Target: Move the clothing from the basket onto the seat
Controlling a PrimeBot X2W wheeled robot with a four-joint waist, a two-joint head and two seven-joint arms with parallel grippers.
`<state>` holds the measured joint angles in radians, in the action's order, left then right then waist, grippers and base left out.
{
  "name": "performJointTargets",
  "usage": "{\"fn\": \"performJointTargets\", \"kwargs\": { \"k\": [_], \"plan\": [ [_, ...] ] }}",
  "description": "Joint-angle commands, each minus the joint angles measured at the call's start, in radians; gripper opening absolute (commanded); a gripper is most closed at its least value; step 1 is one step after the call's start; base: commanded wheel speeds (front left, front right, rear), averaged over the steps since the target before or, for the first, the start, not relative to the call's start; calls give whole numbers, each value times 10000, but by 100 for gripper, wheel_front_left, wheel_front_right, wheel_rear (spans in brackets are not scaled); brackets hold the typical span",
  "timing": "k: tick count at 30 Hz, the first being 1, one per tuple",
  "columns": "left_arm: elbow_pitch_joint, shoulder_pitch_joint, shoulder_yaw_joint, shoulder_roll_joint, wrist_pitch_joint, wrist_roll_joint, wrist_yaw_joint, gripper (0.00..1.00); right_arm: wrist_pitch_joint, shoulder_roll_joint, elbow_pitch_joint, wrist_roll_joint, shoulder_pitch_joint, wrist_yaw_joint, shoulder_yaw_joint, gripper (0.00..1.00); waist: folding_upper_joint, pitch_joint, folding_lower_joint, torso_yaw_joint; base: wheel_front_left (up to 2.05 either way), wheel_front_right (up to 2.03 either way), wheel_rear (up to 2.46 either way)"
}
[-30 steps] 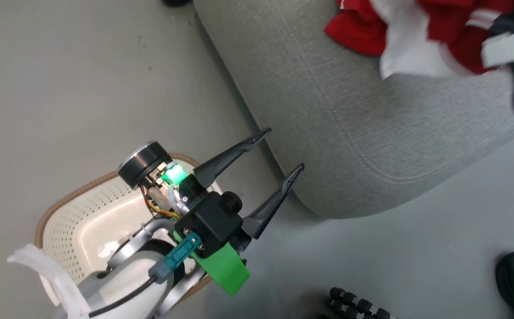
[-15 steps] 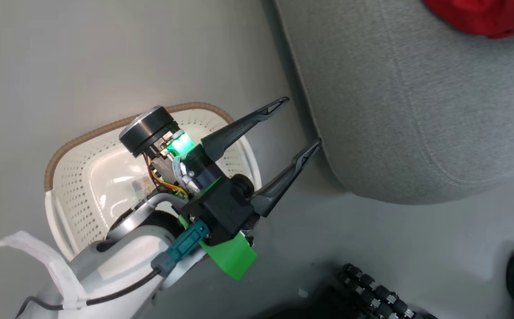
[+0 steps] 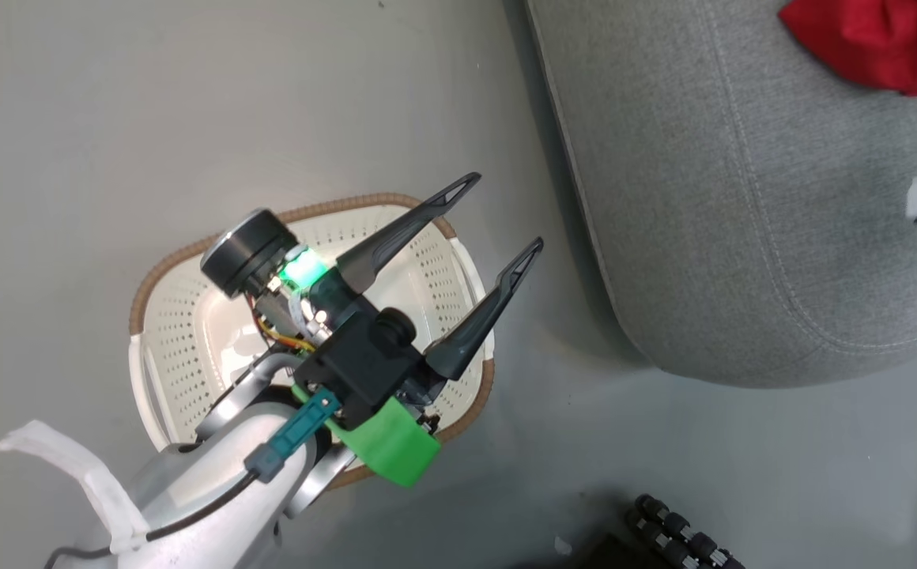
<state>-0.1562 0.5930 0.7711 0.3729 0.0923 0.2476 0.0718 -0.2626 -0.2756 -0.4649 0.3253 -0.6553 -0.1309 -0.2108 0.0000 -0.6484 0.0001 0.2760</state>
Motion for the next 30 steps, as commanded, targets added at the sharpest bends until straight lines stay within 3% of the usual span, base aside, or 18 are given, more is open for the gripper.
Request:
{"fn": "performJointTargets", "kwargs": {
  "k": [1,13,21,30],
  "plan": [
    [116,-270,-89,-9,211,121,-140,100,-29,207,389,-191,467,1,-46,100,0,697,-1,-101,0,0,0],
    [1389,-1669,-989,-268,1514,926,-1160,100,-29,1383,2884,-1085,3153,3,1243,100,0,2559,-1,-826,0,0,0],
    [1757,-2395,-2465,-485,1732,1276,-1765,100,164,1793,3803,-1468,4257,3,1830,100,0,3206,-1,-1555,0,0,0],
    [1819,-3642,-4541,-1062,1729,1069,-1809,100,682,2053,4769,-1892,5079,3,1919,100,0,3719,-1,-2330,0,0,0]
  ]
}}
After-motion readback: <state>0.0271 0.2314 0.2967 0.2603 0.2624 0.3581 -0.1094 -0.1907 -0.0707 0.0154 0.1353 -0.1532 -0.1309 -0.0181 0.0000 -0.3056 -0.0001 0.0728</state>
